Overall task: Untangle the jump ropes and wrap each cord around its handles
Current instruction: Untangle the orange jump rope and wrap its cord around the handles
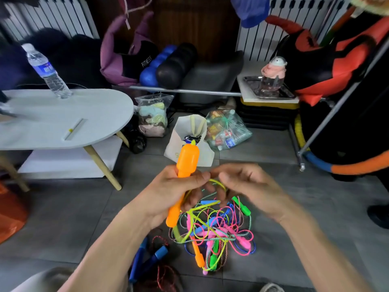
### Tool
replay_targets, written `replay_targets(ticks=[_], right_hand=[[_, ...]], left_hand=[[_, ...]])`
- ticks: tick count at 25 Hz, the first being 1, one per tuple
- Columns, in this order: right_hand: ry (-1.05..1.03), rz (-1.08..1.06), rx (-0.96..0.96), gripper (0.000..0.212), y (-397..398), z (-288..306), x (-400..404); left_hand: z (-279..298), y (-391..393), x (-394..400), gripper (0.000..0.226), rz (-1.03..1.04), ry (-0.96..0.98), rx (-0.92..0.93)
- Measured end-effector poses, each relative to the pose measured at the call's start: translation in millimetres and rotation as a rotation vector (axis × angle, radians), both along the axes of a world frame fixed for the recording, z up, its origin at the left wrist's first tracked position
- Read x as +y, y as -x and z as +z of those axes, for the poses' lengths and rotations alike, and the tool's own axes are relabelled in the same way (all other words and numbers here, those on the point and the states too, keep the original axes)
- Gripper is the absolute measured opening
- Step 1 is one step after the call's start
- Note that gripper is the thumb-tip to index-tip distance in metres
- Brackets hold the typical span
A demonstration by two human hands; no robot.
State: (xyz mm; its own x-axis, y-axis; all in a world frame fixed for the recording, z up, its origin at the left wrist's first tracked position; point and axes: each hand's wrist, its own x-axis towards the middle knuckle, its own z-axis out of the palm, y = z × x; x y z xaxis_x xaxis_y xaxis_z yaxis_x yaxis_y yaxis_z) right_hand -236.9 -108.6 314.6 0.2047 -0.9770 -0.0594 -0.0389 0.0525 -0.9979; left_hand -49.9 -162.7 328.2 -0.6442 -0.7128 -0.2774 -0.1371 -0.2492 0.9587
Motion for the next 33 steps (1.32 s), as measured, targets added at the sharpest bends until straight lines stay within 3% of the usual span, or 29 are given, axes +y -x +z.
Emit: replay_targets(ticks=[2, 5, 7, 10, 13, 16, 19, 21, 23, 24, 25, 28, 30, 33], right_hand=[[0.028, -0.010, 0.047, 0.016, 11.5, 8.5, 0.1], [0.187, -0.139, 0.370, 0.001, 25.8, 13.9, 1.6], [0.278, -0.333, 0.509, 0.011, 42.1, 19.0, 1.1], [0.444, -0.645, 0.557, 0.012, 66.6, 23.1, 7.7], [0.449, -0.754, 0.486, 0.015, 56.5, 11.6, 8.4], [0.344, -0.626, 0.481, 0.033, 20.3, -5.8, 4.1], [0.005, -0.071, 0.291, 0.027, -13.9, -25.5, 9.9], [-0.113, 0.197, 0.568, 0.018, -22.6, -42.0, 13.9], [-0.076, 0.085, 0.882, 0.021, -17.7, -47.5, 12.6], [-0.077, -0.046, 0.845, 0.025, -14.0, -44.3, 10.9], [-0.094, -0.192, 0.648, 0.027, -9.9, -38.2, 9.8], [-0.042, -0.446, -0.041, 0.023, 6.8, -8.3, 10.3], [0.008, -0.448, -0.310, 0.023, 9.7, 6.5, 12.2], [0.022, -0.435, -0.544, 0.028, 11.3, 13.0, 10.5]], left_hand=[[-1.3, -0.3, 1.8, 0.025, -0.049, 0.040, -0.055], [-1.4, 3.8, 3.2, 0.022, -0.186, 0.076, -0.119], [2.4, 3.0, 0.0, 0.017, -0.228, 0.139, -0.141], [7.4, 4.8, -0.5, 0.017, -0.238, 0.156, -0.114], [10.7, 6.3, 4.7, 0.014, -0.128, 0.108, -0.010], [16.6, 2.0, 6.9, 0.014, 0.063, -0.058, 0.194], [16.2, 2.2, 5.1, 0.018, 0.188, -0.217, 0.412], [14.4, 2.9, 2.5, 0.019, 0.268, -0.242, 0.556], [11.9, 1.0, -2.4, 0.023, 0.326, -0.256, 0.672], [10.7, 0.0, -4.5, 0.027, 0.312, -0.250, 0.674], [7.6, 0.1, -5.3, 0.031, 0.276, -0.225, 0.612], [-11.7, 13.4, 5.9, 0.033, 0.102, -0.022, 0.124], [-26.5, 28.8, 23.4, 0.024, -0.035, 0.086, -0.118], [-31.3, 44.2, 37.3, 0.011, -0.038, 0.159, -0.052]])
